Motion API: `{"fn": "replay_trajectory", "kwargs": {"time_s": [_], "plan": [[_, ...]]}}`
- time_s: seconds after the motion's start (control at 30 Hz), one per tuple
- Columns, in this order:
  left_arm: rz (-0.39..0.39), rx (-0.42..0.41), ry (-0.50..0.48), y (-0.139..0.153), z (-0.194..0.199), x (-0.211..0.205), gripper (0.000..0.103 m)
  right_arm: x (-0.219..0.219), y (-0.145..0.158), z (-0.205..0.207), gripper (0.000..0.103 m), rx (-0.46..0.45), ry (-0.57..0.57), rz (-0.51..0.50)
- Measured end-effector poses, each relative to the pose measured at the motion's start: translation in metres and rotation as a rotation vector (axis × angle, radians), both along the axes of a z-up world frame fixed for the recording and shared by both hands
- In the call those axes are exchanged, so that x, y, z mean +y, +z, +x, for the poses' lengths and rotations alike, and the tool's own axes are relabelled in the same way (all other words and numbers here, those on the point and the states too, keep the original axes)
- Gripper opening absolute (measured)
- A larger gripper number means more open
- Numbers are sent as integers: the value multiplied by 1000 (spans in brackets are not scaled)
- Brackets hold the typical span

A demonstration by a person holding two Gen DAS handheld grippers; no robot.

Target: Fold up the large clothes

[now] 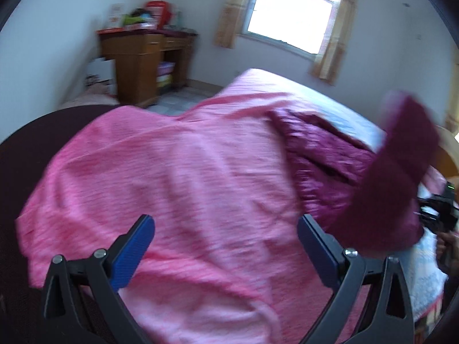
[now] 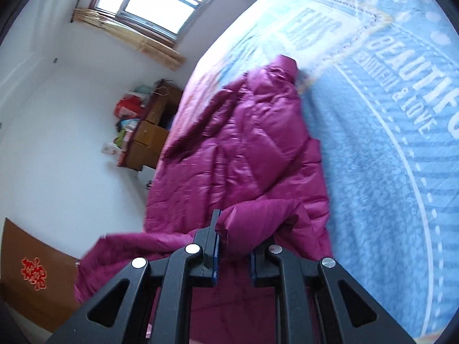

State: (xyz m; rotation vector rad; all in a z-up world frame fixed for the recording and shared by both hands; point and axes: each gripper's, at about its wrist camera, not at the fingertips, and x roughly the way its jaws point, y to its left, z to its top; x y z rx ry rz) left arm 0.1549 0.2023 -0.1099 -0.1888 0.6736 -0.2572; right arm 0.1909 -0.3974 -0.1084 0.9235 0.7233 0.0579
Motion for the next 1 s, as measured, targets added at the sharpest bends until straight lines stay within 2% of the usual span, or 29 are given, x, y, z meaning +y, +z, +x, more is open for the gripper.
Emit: {"fn": "replay_trajectory", "kwargs": {"time_s": [0.2,0.3,0.4,0.43,0.47,0.53,0.57,0.6,0.67,0.73,0.83,1.0], "plan": [[-72,-82,-240,23,27,-54,103,-2,-8,11,15,16,-1,-8],[-97,-37,-293,22,53,-77,103,-4,-10,16,15,19,-5,0],[-169,30,-323,15,78,-93,102,-6,-8,16,15,-2,1,5],[-203,53,-327,13,84,-96,99,-7,-6,15,16,-20,7,10],[-227,67,-326,11,88,-98,91,-7,-2,16,17,-36,15,19],[-221,86,-306,8,93,-103,84,-11,4,13,25,-80,30,67],[-207,89,-292,7,94,-105,82,-15,8,11,39,-99,27,92],[-193,91,-285,5,92,-107,82,-20,13,6,61,-122,15,103],[-165,102,-289,3,89,-111,82,-28,26,-8,83,-186,-19,74],[-143,114,-290,2,86,-114,82,-35,36,-20,84,-234,-24,30],[-155,131,-283,2,87,-113,88,-37,40,-26,84,-227,-5,-65],[-182,154,-287,-7,99,-109,88,-16,30,-4,84,-111,80,-293]]}}
